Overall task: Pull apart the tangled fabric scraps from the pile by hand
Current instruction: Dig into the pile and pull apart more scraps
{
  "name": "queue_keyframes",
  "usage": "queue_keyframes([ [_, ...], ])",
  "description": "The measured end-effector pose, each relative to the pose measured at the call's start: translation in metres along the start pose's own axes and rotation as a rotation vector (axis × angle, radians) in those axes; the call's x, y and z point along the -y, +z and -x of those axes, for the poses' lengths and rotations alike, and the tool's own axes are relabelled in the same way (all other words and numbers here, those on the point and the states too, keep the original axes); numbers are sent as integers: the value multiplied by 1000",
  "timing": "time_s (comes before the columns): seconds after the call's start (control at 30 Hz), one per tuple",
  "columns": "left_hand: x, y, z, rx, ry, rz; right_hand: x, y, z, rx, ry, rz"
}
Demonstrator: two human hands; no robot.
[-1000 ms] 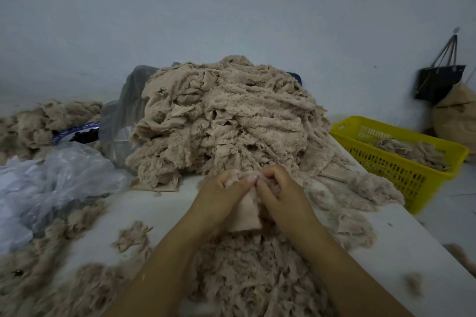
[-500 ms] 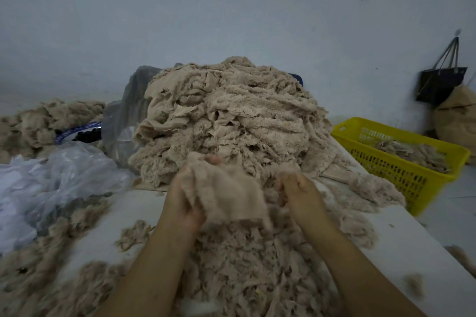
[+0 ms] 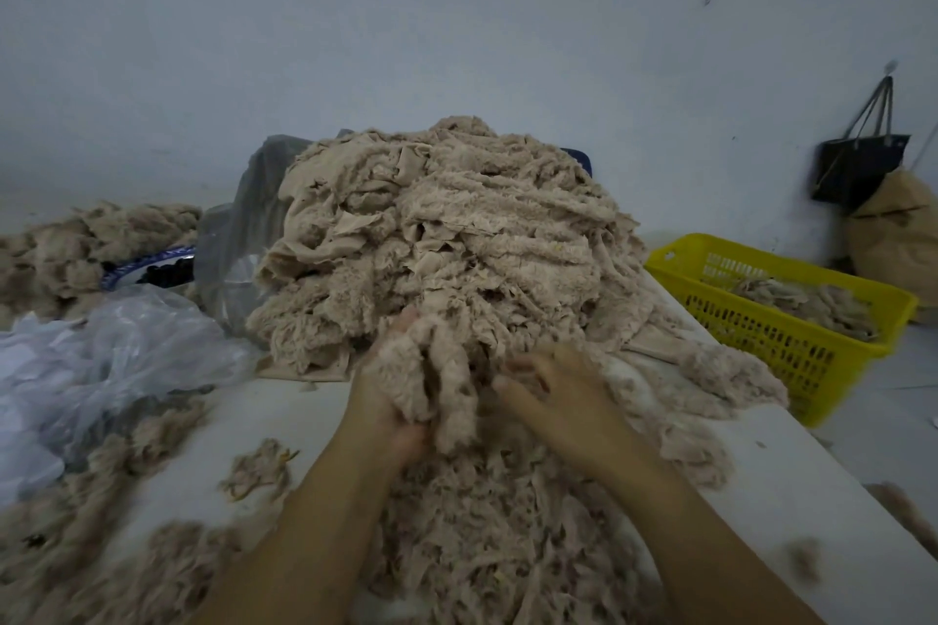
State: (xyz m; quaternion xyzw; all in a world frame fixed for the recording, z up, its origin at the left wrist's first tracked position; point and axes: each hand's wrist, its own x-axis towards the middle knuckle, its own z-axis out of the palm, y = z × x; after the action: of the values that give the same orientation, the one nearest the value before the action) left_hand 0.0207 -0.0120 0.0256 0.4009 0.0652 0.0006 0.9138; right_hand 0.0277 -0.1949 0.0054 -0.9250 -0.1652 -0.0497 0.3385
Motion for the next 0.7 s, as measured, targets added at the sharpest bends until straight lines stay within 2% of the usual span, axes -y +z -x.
queue_keyframes([
  [0.1, 12, 11, 4, 71, 79, -351, 24, 0, 4, -47, 7, -440],
  [0.17, 23, 19, 7, 149, 35, -465, 28, 4, 7, 38, 8, -561],
  [0.23, 30, 22, 8, 155, 3, -497, 20, 7, 7, 97, -49, -645],
  [0.3, 29, 21, 9, 155, 78, -490, 11, -5, 3, -103, -14, -947],
  [0.37, 27, 15, 5, 113, 177, -439, -8, -27, -7, -457, 156, -1437],
  [0.4, 26, 11, 4, 81, 198, -420, -17, -35, -10, -568, 176, -1652],
  [0.43, 28, 8, 2, 49, 197, -420, -23, -35, -12, -603, 213, -1768],
  [0.5, 37, 3, -4, 23, 165, -535, -23, -26, -12, -487, 337, -1716],
  [0.57, 46, -2, -4, 25, 136, -748, -12, -15, -13, -326, 423, -1481],
  [0.63, 50, -10, -3, 65, 160, -871, 3, -9, -9, -151, 352, -1075],
  [0.7, 50, -13, -5, 91, 183, -889, 11, -14, -11, -42, 223, -434],
])
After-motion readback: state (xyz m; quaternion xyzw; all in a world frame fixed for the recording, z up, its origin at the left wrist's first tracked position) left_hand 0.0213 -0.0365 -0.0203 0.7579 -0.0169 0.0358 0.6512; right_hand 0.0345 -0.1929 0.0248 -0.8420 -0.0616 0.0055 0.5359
